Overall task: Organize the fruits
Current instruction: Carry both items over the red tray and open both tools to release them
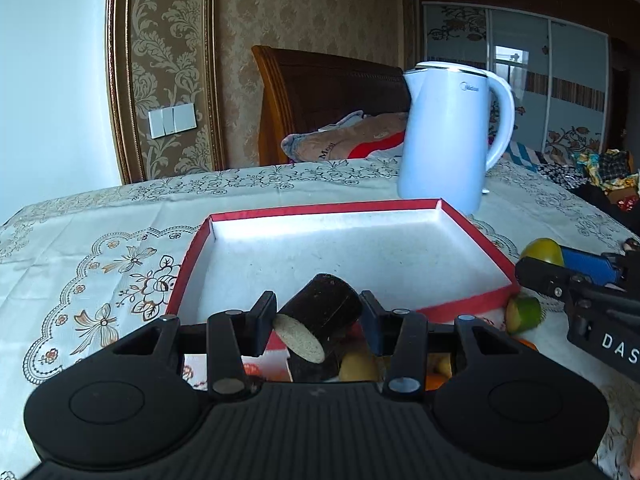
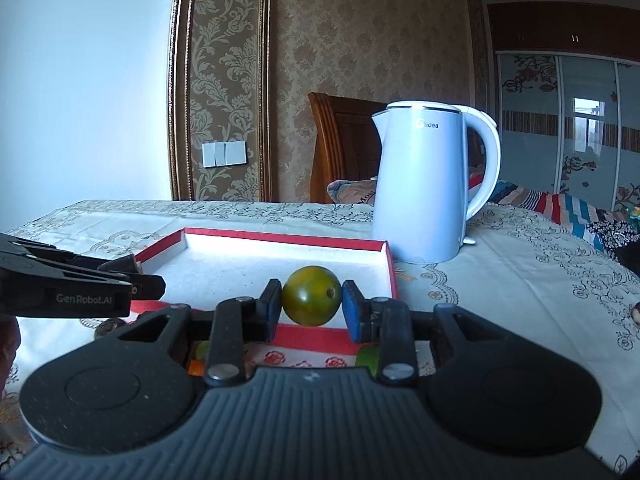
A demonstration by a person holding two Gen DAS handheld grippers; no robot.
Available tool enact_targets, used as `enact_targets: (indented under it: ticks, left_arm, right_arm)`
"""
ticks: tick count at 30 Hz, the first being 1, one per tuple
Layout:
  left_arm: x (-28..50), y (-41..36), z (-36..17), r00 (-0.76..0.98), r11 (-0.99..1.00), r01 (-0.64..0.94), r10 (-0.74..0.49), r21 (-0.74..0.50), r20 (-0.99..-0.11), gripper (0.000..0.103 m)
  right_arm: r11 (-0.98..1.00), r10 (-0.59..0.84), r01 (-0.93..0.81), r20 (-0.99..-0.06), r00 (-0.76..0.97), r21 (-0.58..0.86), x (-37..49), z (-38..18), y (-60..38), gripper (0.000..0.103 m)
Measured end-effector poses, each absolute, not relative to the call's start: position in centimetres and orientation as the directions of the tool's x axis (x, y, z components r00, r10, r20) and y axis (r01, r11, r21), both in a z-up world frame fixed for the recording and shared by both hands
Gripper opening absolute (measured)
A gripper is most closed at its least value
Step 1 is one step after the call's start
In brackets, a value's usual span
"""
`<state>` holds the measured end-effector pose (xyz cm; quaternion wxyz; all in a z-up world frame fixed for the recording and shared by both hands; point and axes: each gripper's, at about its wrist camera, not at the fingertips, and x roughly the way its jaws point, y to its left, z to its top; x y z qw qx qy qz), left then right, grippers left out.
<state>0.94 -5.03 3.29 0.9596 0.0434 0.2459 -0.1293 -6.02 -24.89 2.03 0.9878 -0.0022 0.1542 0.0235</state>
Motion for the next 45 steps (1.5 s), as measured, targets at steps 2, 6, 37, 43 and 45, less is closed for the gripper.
enact_targets:
  ticks: [2, 6, 37, 43, 45]
  left_arm:
    - [1.9, -5.4, 3.1, 0.841, 0.965, 0.261, -0.219, 0.016, -0.495, 0.044]
    - [3.3, -5.9, 2.5, 0.848, 0.972, 0.231, -0.183, 0.037, -0.497, 0.044]
    - [11.1, -6.2, -0.1, 0.789, 0.995, 0.083, -0.032, 0.055, -0.613, 0.045]
    - [11.3, -6.5, -0.5, 0.789, 0.995, 0.075, -0.014, 0.073, -0.614, 0.045]
    - [11.2, -6.5, -0.5, 0.795, 0.995, 0.071, -0.011, 0.076, -0.607, 0.045]
  right_arm:
    - [0.999, 0.045, -0.043, -0.316, 0.948, 0.015, -5.0, 1.9, -25.2, 0.031]
    - [0.999, 0.039, -0.031, -0.348, 0.937, 0.031, -2.2, 1.4, -25.5, 0.031]
    - [0.999, 0.032, -0.015, -0.570, 0.821, 0.034, 9.7, -0.8, -24.6, 0.031]
    - [0.999, 0.033, -0.021, -0.592, 0.805, 0.027, 10.2, -0.9, -24.5, 0.031]
    - [0.999, 0.037, -0.028, -0.599, 0.800, 0.024, 10.4, -0.9, -24.5, 0.031]
